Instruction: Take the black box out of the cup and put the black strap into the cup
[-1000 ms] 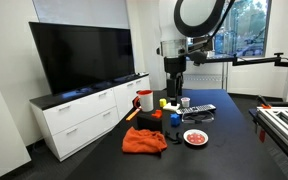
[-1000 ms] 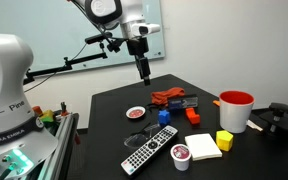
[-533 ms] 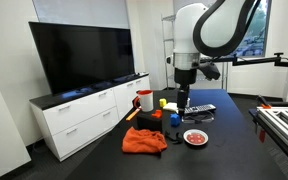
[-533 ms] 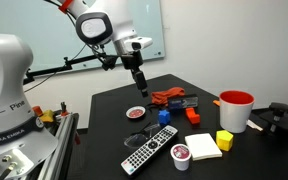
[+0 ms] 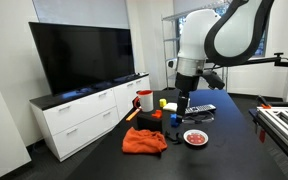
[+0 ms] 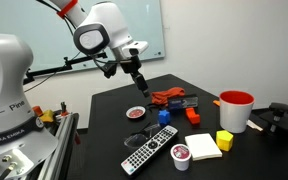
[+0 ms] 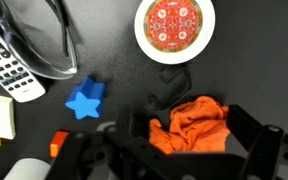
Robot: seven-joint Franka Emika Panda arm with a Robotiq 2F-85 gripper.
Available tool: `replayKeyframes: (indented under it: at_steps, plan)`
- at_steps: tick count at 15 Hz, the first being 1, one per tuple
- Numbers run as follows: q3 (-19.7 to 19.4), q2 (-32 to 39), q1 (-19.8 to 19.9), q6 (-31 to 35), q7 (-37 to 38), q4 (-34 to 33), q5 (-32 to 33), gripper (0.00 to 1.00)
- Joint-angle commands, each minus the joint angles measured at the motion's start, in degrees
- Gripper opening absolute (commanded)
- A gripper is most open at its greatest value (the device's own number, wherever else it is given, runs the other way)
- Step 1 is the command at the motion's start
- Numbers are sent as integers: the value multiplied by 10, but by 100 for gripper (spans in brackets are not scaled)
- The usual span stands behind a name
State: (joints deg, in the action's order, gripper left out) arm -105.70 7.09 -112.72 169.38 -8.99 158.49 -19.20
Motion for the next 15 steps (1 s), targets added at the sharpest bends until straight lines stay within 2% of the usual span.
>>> replayKeyframes:
  at_steps: [1,9,15]
  plan:
    - [18,-23,32,27,-10,0,27,100]
    - [68,-21,95,20,29,3,60,100]
    - [153,11,164,-16,102,-21,52,100]
